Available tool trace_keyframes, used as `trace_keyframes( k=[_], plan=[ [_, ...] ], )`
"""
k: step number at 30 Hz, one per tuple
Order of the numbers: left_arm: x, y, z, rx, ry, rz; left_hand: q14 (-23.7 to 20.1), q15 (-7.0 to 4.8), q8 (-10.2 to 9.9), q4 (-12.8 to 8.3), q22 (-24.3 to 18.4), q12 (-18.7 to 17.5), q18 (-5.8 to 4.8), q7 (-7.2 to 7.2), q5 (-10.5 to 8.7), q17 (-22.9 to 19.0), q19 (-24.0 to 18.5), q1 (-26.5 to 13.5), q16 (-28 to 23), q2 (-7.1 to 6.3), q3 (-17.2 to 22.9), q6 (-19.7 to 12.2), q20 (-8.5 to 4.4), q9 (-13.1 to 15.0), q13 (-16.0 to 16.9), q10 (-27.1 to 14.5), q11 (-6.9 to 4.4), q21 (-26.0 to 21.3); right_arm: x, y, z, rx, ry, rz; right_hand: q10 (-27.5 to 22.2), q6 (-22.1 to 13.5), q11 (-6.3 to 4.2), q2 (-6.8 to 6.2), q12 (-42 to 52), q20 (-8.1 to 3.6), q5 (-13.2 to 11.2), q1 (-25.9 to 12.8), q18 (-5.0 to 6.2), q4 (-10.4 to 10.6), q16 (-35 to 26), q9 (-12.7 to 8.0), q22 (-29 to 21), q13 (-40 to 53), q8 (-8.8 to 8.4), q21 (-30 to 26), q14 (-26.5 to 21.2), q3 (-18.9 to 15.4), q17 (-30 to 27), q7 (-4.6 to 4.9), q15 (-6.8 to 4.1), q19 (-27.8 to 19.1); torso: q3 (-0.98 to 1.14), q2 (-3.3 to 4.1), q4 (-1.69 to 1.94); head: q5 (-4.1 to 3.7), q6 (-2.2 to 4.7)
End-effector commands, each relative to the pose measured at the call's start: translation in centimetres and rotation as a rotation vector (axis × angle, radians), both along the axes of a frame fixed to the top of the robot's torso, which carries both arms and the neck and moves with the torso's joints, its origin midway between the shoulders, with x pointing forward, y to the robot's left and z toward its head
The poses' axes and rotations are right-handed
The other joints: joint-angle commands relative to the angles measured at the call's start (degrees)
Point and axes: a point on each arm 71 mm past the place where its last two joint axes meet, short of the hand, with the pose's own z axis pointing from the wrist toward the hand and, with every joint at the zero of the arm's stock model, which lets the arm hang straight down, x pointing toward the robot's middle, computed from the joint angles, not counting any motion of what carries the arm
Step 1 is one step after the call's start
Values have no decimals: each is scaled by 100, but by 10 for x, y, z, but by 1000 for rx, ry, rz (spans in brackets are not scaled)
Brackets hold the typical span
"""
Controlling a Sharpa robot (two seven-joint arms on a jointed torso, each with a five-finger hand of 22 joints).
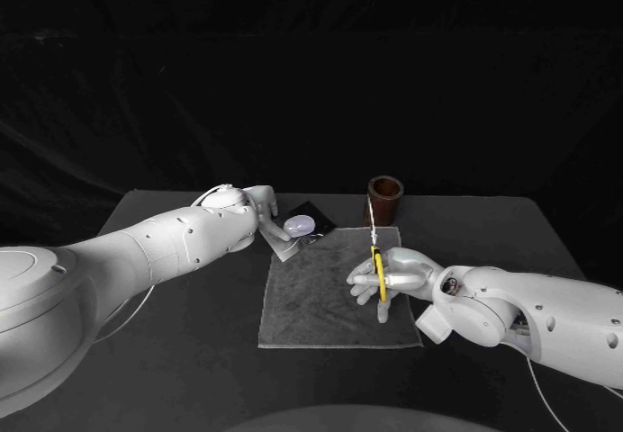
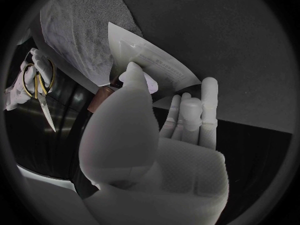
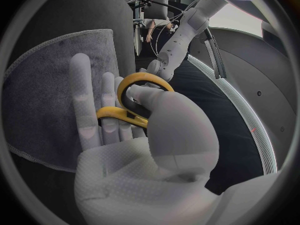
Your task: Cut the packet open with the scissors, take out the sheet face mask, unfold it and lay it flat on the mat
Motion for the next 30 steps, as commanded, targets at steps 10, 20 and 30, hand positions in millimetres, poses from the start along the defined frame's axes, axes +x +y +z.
trace_keyframes(
  k=[10, 20, 30],
  plan=[
    [-9, -3, -20, 80, 66, -14, -196, 123, -40, 6, -97, -264, 32, 241, 9, -378, -126, 204, -126, -40, 93, -136, 99, -48, -225, -118, 140, -76, 0, 1, 1, 1, -4, 7, 215, -7, 11, 289, 3, 5, -10, 71, 325, 7, 18, 5, -14, 6, -16, -47, -25, 38, 8, 50, -15, -44, -3, -1, 4, -19, -31],
    [-17, -2, -35, 88, 41, -10, 6, 135, 160, -19, 80, -303, 19, 262, -7, -195, 55, 530, -4, 318, 992, 251, 137, -45, -351, 446, 146, 71, -1, 1, 1, 1, -4, 7, 215, -7, 11, 289, 3, 5, -10, 71, 325, 7, 18, 5, -14, 6, -16, -47, -25, 38, 8, 50, -15, -44, 2, -9, 5, -31, -58],
    [-27, -10, -50, 75, 3, -43, 427, -103, 230, -70, 734, -658, -100, 33, -12, 67, 647, 882, 42, 672, 1631, 938, -62, -104, -404, 1636, -102, 460, -1, 0, 1, 1, -2, 6, 215, -7, 11, 289, 3, 5, -10, 71, 325, 7, 18, 5, -14, 6, -16, -47, -25, 38, 8, 50, -15, -44, -1, -5, 1, -39, -63]
  ],
)
